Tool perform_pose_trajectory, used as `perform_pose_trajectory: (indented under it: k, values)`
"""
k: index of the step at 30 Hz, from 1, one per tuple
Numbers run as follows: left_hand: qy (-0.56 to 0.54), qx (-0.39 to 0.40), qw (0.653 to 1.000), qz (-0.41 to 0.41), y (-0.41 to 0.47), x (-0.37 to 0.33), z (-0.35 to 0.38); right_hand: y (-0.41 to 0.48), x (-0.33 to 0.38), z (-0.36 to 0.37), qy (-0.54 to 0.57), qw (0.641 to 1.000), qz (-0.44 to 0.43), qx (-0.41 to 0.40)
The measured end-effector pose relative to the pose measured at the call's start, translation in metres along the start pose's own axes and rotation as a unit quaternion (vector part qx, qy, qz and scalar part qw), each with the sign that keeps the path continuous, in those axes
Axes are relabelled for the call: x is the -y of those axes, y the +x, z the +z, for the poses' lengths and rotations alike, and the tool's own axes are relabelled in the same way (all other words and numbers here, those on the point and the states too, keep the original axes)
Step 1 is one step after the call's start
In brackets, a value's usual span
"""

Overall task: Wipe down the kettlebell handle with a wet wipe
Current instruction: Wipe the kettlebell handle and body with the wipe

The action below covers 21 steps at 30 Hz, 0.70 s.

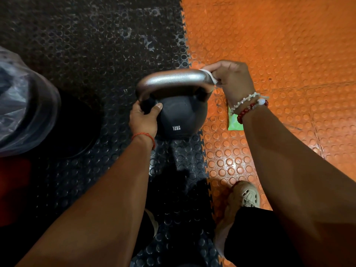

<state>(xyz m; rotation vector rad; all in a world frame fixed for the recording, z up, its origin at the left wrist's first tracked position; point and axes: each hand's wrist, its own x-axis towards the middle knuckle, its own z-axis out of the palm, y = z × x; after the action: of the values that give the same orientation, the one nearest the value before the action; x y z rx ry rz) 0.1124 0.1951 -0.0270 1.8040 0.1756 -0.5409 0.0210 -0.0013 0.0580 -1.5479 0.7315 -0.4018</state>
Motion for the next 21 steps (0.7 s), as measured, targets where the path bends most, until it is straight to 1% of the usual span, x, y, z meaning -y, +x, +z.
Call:
perform_pose_trajectory:
  k: [4, 9, 13, 15, 18, 21]
  values:
    - [0.001, -0.002, 1.0, 0.002, -0.002, -0.001, 0.002, 0.002, -0.001, 0.001, -0.029, 0.999, 0.027, -0.015]
    - [0.008, -0.007, 1.0, 0.005, -0.003, -0.001, 0.001, -0.001, -0.003, 0.0, 0.004, 1.0, 0.01, -0.011]
    - [0.021, -0.009, 1.0, 0.015, -0.006, -0.001, 0.003, 0.004, -0.004, 0.001, -0.059, 0.997, 0.045, -0.021]
    - [0.013, -0.009, 1.0, 0.005, -0.008, -0.002, 0.004, 0.005, -0.001, 0.001, -0.062, 0.997, 0.04, -0.014]
    - [0.015, -0.057, 0.998, 0.01, -0.017, -0.007, 0.01, 0.004, -0.001, 0.0, -0.043, 0.999, 0.029, -0.009]
    - [0.031, -0.139, 0.987, 0.072, -0.038, -0.01, 0.019, 0.009, -0.004, -0.002, -0.073, 0.996, 0.047, -0.008]
